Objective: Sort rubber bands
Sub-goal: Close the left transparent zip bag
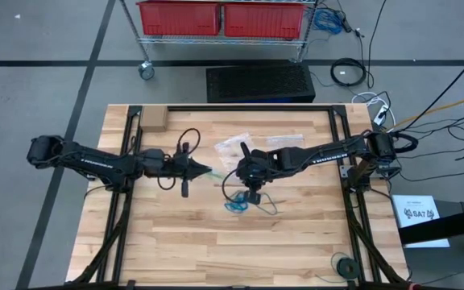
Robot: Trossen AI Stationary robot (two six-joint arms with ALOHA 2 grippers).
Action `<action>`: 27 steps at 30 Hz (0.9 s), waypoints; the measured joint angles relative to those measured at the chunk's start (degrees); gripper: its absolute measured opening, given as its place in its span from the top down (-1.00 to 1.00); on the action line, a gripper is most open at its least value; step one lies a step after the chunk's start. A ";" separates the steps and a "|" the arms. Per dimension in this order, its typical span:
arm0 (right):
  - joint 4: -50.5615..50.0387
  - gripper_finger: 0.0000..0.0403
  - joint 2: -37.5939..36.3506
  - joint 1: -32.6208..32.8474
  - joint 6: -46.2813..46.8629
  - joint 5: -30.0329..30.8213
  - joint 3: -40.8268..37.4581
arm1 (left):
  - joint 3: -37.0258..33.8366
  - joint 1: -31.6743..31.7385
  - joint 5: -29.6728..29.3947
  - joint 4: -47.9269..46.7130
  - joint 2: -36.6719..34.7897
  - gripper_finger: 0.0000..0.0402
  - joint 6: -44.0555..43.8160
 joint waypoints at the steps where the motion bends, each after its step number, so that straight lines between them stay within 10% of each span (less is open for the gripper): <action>1: -0.32 0.77 0.00 0.18 0.02 -0.17 -0.03 | 0.02 0.33 -1.39 -1.46 0.00 1.00 -0.71; 12: -4.19 0.15 0.04 0.46 0.63 -0.37 -0.04 | 0.02 3.01 -19.88 -24.37 -0.01 1.00 -6.15; 27: -8.37 0.07 0.04 -0.11 -5.03 8.41 -0.07 | 0.02 6.97 -31.02 -42.86 -5.92 0.98 -8.28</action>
